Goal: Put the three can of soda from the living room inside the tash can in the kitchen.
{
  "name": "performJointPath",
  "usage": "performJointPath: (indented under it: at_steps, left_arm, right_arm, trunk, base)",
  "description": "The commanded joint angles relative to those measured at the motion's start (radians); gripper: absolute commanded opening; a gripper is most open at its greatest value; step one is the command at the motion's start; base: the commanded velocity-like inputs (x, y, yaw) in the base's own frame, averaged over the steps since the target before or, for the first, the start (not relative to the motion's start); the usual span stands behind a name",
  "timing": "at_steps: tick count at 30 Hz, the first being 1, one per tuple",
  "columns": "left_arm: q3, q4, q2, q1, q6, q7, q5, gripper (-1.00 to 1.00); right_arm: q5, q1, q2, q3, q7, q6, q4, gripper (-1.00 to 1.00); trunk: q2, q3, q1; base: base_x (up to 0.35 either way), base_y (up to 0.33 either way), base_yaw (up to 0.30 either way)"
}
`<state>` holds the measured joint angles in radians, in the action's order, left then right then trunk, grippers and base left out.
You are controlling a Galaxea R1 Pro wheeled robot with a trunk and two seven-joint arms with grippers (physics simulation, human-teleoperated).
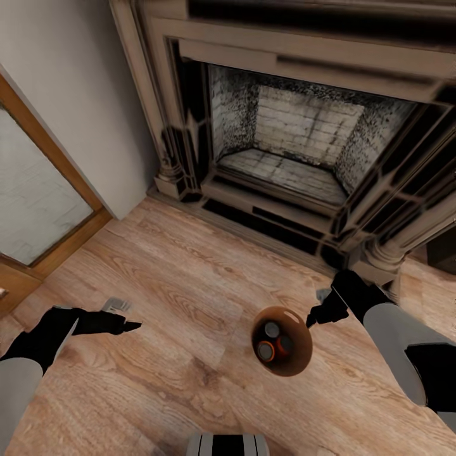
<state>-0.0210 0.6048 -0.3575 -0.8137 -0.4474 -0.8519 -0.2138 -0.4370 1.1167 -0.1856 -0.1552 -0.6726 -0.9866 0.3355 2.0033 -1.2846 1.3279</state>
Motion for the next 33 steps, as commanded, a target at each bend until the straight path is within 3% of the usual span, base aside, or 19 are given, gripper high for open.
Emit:
performJointPath:
  at_steps: [1,12,23,30,31,33]
  left_arm:
    - [0.000,-0.009,0.000,0.000,0.006,0.006,0.000,1.00]
    - [0.001,-0.117,0.000,0.001,0.083,0.085,0.002,1.00]
    - [0.001,-0.200,0.007,0.004,0.149,0.155,0.001,1.00]
    - [0.000,-0.245,0.038,0.057,0.203,0.331,0.003,1.00]
    - [0.000,-0.248,0.043,0.088,0.209,0.403,0.013,1.00]
    - [0.000,-0.249,0.045,0.104,0.216,0.433,0.031,1.00]
  right_arm:
    - [0.000,-0.004,-0.002,0.000,0.001,0.003,0.000,1.00]
    - [0.000,-0.062,-0.037,0.000,0.002,0.027,0.005,1.00]
    - [0.000,-0.161,-0.067,0.000,0.002,0.115,0.018,1.00]
    - [0.001,-0.226,-0.098,0.006,0.003,0.169,0.018,1.00]
    - [0.001,-0.265,-0.103,0.028,0.004,0.200,0.017,1.00]
    - [0.000,-0.288,-0.104,0.048,0.008,0.218,0.017,1.00]
  trunk:
    - [-0.007,0.003,-0.004]
    - [-0.084,0.038,-0.046]
    - [-0.161,0.072,-0.088]
    - [-0.210,0.094,-0.115]
    - [-0.217,0.097,-0.119]
    - [-0.231,0.104,-0.127]
  base:
    - [0.000,0.000,0.000]
    - [0.000,0.000,0.000]
    - [0.000,0.000,0.000]
    - [0.000,0.000,0.000]
    - [0.000,0.000,0.000]
    - [0.000,0.000,0.000]
